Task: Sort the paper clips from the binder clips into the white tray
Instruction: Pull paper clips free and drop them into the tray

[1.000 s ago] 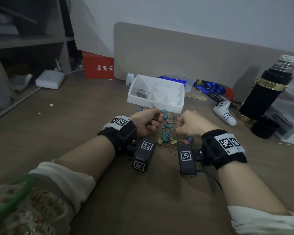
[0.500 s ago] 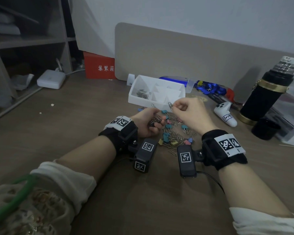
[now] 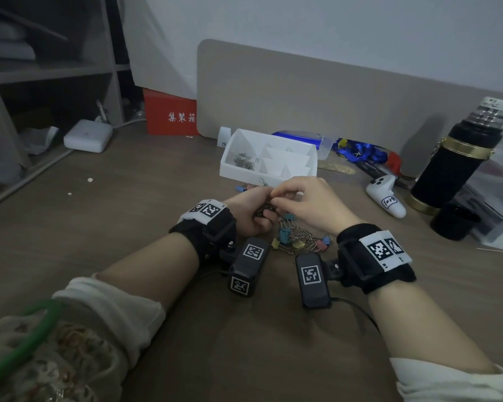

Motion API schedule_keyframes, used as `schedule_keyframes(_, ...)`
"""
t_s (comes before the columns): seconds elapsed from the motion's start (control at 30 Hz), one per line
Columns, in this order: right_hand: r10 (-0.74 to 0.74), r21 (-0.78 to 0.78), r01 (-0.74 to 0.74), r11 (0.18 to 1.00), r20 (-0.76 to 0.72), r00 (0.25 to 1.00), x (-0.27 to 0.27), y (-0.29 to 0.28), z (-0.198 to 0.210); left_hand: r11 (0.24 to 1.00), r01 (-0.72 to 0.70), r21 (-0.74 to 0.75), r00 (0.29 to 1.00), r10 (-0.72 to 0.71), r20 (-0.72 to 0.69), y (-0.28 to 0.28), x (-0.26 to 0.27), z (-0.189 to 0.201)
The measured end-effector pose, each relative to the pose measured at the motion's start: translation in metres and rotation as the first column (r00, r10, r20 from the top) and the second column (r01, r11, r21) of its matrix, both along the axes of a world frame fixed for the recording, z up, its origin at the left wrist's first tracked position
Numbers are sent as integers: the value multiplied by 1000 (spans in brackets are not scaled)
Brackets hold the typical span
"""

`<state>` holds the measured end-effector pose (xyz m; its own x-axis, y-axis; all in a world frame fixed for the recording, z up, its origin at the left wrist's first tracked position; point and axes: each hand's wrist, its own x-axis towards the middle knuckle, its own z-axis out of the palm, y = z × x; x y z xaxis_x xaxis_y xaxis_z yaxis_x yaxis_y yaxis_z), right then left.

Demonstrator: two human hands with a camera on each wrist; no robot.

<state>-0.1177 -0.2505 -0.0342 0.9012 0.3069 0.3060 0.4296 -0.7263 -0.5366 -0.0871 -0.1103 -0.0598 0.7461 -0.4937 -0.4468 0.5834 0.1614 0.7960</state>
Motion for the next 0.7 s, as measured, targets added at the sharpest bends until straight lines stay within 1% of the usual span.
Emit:
schedule_keyframes(0.17,49,-15,-49,999,-13,999,-1,3,-2,1000,-23,15,998,22,60,-1,-6,3)
schedule_keyframes(0.33,44,99,-46,994,20,999,1,7,-2,995,-100,-13,991,101,92,0,-4,5)
schedule_keyframes(0.53,85,188,-88,978,23,996,2,15,-1,957,-270,-102,953,281,112,2,1,11)
schedule_keyframes(0.6,92,209,-98,973,35,995,0,18,4,931,-343,-126,926,358,119,3,1,16)
schedule_keyframes(0.7,111,260,-115,959,29,993,1,24,15,894,-426,-136,879,445,172,8,7,33)
